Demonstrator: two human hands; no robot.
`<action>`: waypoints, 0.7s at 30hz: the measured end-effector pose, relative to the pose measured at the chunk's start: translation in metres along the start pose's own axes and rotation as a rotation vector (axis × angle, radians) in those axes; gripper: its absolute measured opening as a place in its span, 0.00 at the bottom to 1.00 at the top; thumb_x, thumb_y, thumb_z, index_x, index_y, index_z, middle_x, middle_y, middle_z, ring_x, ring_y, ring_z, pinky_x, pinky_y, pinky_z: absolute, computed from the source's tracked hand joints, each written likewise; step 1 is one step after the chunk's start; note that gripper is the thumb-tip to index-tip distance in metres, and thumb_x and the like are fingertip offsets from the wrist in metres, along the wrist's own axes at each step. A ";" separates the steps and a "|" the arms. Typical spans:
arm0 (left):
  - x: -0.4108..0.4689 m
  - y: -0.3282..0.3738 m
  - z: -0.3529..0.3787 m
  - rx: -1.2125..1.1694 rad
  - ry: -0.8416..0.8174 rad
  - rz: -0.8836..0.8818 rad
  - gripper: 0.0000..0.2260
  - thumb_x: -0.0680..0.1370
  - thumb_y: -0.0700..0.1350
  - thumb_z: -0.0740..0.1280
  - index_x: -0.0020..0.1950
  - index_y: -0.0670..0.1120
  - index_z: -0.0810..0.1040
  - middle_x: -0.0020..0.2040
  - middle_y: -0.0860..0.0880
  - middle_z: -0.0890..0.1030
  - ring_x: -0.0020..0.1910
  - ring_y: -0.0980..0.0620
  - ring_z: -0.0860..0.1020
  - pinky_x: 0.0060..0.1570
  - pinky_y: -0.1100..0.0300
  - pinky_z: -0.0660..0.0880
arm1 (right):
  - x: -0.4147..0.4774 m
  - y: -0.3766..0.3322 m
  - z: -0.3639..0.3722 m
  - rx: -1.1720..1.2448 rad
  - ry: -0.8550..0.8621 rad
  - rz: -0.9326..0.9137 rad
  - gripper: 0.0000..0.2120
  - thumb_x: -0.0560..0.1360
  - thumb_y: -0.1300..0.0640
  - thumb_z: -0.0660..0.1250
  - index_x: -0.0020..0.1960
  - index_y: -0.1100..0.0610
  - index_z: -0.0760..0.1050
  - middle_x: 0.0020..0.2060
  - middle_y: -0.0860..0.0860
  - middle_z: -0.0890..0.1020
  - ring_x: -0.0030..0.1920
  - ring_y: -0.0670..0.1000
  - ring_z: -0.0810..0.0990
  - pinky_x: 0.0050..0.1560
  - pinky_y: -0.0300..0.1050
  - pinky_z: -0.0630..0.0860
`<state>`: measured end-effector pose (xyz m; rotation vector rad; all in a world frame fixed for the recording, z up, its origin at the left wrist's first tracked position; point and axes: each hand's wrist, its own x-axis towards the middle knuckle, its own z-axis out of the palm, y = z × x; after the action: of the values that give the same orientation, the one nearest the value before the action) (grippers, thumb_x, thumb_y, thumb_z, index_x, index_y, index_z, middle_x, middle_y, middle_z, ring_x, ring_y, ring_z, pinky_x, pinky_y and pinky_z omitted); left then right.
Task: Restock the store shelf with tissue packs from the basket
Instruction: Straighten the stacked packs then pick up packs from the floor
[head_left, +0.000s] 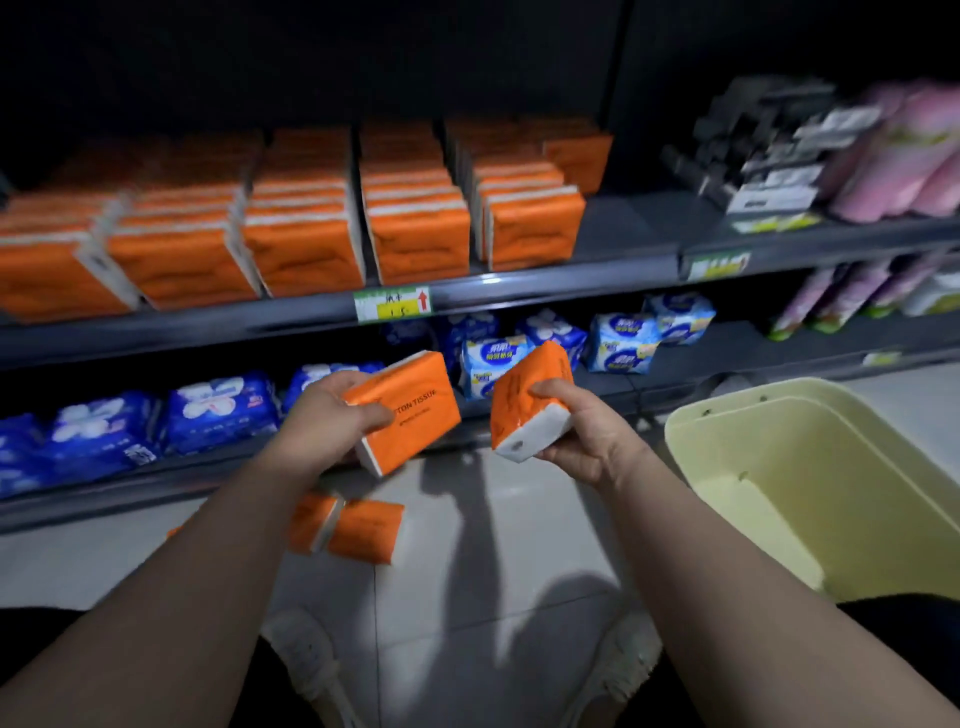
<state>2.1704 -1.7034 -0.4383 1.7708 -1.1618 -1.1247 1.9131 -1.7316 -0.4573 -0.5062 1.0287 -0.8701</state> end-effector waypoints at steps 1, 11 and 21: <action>-0.004 0.012 -0.001 -0.005 -0.001 0.048 0.14 0.68 0.42 0.75 0.51 0.50 0.79 0.48 0.46 0.83 0.44 0.49 0.81 0.49 0.54 0.78 | -0.009 -0.013 0.004 -0.019 0.023 -0.019 0.12 0.74 0.59 0.63 0.56 0.61 0.75 0.45 0.59 0.81 0.43 0.56 0.81 0.44 0.51 0.79; -0.011 0.144 0.018 0.077 0.046 0.312 0.15 0.75 0.54 0.69 0.58 0.50 0.76 0.49 0.51 0.81 0.48 0.52 0.79 0.44 0.61 0.73 | -0.058 -0.140 0.004 -0.197 0.160 -0.232 0.14 0.70 0.56 0.73 0.54 0.59 0.76 0.46 0.57 0.83 0.44 0.55 0.82 0.45 0.50 0.79; 0.067 0.276 0.090 0.190 0.113 0.497 0.13 0.75 0.49 0.70 0.57 0.47 0.78 0.48 0.51 0.79 0.47 0.51 0.78 0.45 0.63 0.68 | -0.039 -0.252 -0.044 -0.478 0.446 -0.405 0.28 0.63 0.62 0.79 0.58 0.58 0.71 0.50 0.56 0.82 0.46 0.57 0.82 0.48 0.55 0.81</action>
<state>2.0170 -1.8665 -0.2412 1.5320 -1.5664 -0.6299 1.7683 -1.8431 -0.2740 -0.9757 1.5924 -1.1273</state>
